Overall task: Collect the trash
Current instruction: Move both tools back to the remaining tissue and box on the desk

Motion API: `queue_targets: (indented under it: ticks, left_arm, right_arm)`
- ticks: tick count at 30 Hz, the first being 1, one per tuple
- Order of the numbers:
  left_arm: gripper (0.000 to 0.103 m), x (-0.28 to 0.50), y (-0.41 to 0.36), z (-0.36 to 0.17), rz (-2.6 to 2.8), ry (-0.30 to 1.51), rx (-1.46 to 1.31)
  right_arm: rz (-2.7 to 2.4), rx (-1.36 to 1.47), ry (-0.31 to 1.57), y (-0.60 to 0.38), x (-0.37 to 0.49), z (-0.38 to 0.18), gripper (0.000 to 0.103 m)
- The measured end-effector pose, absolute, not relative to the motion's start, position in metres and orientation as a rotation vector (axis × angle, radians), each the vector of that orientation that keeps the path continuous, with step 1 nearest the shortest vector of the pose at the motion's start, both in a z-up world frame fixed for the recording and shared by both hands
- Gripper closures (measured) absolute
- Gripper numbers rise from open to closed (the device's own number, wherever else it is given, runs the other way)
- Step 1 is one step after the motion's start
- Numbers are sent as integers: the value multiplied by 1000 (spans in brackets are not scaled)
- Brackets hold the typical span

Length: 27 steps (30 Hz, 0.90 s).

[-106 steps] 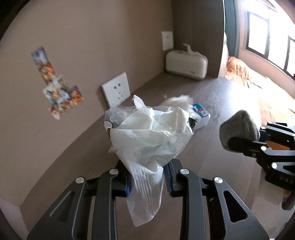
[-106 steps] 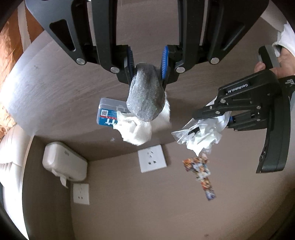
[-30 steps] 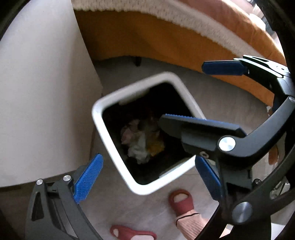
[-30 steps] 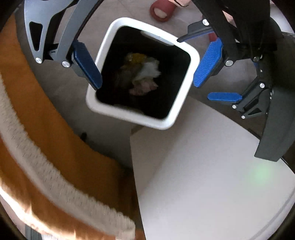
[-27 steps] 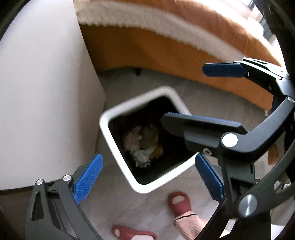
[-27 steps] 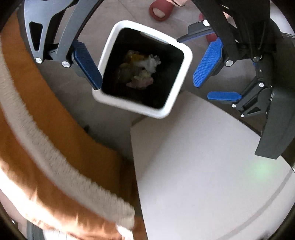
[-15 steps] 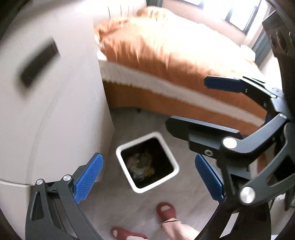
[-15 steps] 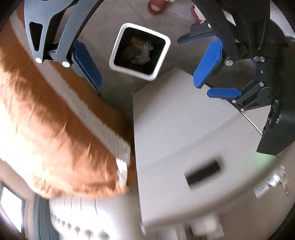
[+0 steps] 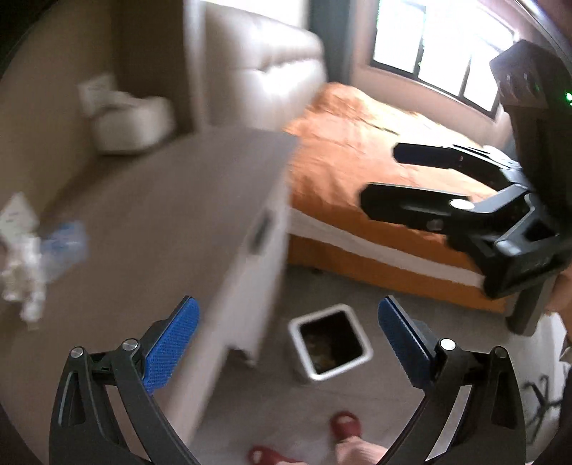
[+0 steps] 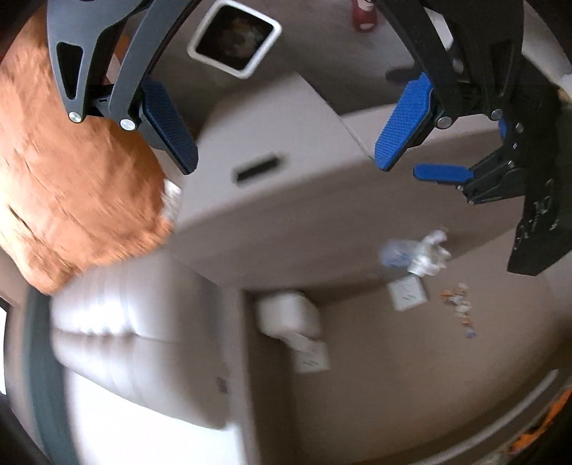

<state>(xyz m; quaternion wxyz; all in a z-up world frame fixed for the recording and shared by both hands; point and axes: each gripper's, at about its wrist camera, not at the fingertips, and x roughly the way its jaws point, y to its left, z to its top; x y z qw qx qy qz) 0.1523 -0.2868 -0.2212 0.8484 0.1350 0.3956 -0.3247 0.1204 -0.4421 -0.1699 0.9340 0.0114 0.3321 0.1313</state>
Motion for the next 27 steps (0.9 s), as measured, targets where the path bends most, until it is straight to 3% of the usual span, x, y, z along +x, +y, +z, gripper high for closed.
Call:
queue_targets:
  ticks: [14,27]
  left_arm:
    - [5,229,-90,-166,-331,741,286]
    - [5,299,-47,-203,-349,785,283]
  right_arm:
    - [505,-127,647,-278,206,-146,4]
    - [591,-191,736,-237,269,-186,4]
